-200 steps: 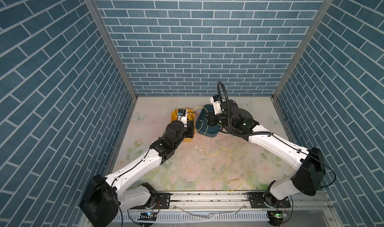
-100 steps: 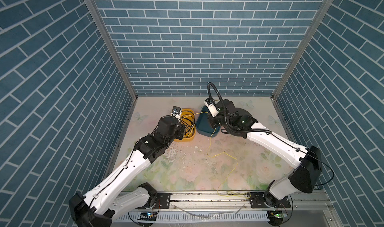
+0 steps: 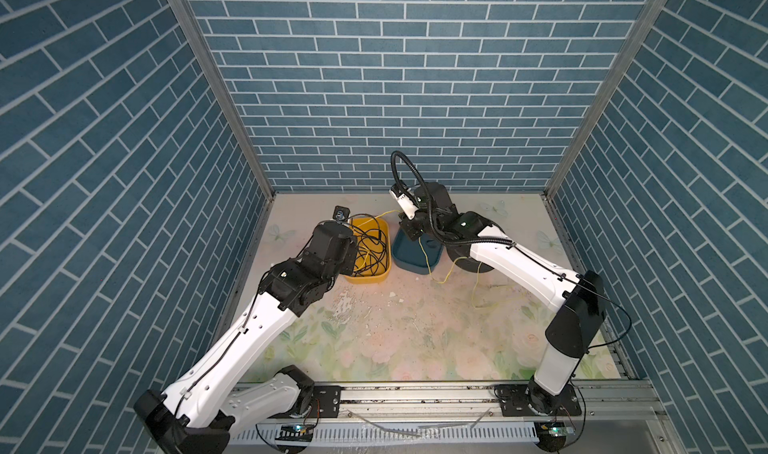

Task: Wrap the cables

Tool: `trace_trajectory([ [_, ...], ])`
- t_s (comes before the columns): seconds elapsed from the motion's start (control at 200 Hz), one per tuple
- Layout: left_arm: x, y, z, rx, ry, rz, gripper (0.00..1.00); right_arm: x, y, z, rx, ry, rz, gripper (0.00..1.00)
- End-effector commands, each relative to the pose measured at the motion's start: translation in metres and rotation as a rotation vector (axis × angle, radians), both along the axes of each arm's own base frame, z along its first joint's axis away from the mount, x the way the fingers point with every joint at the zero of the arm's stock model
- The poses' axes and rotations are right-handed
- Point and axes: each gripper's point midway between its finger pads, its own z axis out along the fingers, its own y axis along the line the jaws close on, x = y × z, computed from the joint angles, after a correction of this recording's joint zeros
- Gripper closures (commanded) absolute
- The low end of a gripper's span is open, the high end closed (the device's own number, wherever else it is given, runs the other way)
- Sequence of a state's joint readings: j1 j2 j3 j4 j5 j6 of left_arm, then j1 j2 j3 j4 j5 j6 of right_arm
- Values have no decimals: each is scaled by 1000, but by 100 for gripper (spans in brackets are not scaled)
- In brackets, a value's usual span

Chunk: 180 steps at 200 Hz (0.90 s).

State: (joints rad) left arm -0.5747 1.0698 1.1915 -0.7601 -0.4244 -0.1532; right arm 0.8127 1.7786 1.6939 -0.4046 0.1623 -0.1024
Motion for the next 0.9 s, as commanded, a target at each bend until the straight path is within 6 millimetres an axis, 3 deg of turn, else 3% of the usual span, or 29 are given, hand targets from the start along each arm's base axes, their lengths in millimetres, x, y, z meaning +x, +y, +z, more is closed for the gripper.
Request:
trace_trajectory([
  [0.0, -15, 39, -6, 106, 79, 128, 99, 14, -43, 0, 22, 67, -135, 52],
  [0.115, -17, 42, -8, 116, 113, 139, 98, -11, -50, -13, 89, 177, -109, 29],
  [0.23, -18, 46, -13, 122, 145, 150, 98, -38, -64, -25, 132, 265, -112, 19],
  [0.4, -19, 48, -13, 122, 161, 153, 98, -70, -94, -42, 157, 345, -192, 18],
  [0.655, -23, 53, -10, 136, 153, 159, 97, -113, -167, -87, 113, 436, -447, 21],
  [0.895, -23, 54, -9, 136, 151, 157, 97, -149, -215, -104, 158, 496, -593, 21],
])
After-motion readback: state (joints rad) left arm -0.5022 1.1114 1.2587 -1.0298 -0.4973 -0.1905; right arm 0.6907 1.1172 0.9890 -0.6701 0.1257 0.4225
